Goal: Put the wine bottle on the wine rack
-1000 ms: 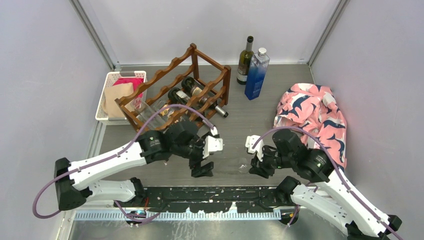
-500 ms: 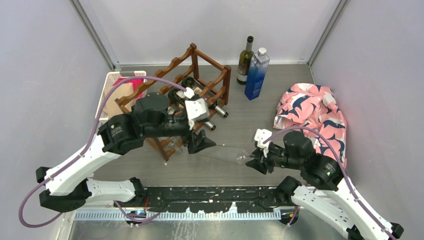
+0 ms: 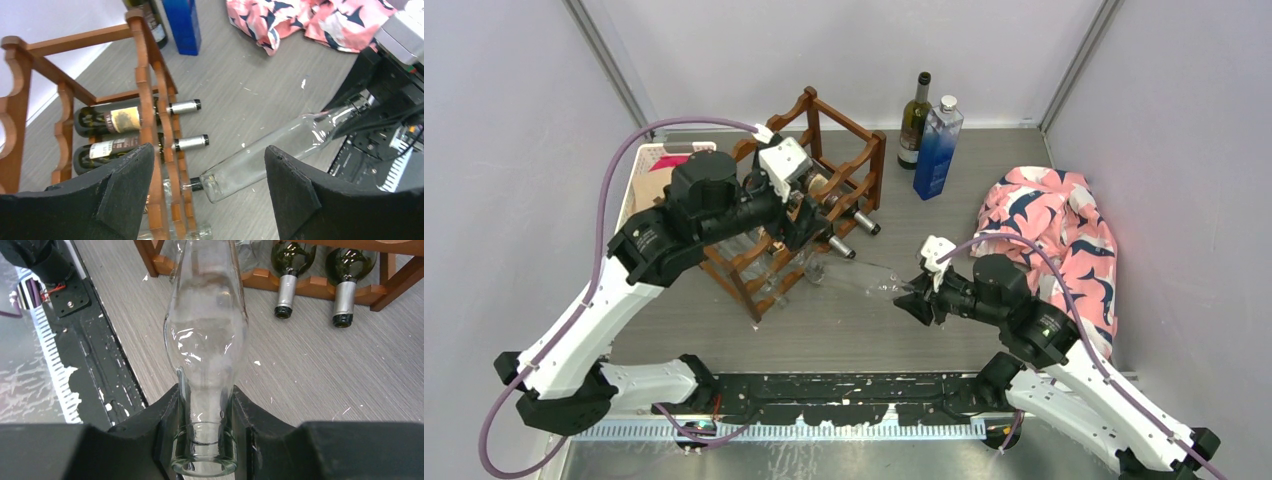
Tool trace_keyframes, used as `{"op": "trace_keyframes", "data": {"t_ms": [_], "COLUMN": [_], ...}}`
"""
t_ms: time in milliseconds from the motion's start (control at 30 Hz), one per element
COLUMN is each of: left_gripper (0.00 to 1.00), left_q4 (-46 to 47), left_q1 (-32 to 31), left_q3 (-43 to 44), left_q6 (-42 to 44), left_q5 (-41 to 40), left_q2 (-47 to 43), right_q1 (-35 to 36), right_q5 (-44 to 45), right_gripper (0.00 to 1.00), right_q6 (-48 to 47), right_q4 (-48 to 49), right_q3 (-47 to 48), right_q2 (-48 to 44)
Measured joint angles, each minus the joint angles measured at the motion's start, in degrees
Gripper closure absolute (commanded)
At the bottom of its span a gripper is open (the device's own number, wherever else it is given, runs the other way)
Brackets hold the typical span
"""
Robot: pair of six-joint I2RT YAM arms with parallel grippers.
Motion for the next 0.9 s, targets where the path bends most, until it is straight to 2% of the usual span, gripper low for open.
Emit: {"op": "trace_keyframes", "data": {"t_ms": [200,500,900], "left_gripper": [0.17,0.15,0.14], "left_q4": [4.9,12.8,18.9], "left_q1": [6.6,13.2,14.1], "left_q3": [0.4,-0.6,-9.3], "left_q6": [-2.9,-7.7,-6.5], "left_q5": [3.8,9.8,9.8], "left_q2": [0.4,1.1,-2.9], "right_q1": [0.0,0.0,0.0], "right_q5": [2.2,3.2,3.1], "right_gripper": [0.99,0.99,0.99], "right_q6": [1.4,2.4,3.9], "right_q4": [6.3,13.9,22.8], "right_q3": [-3.2,-5.8,-9.2], "right_q2": [-0.6,-0.5,1.7]}}
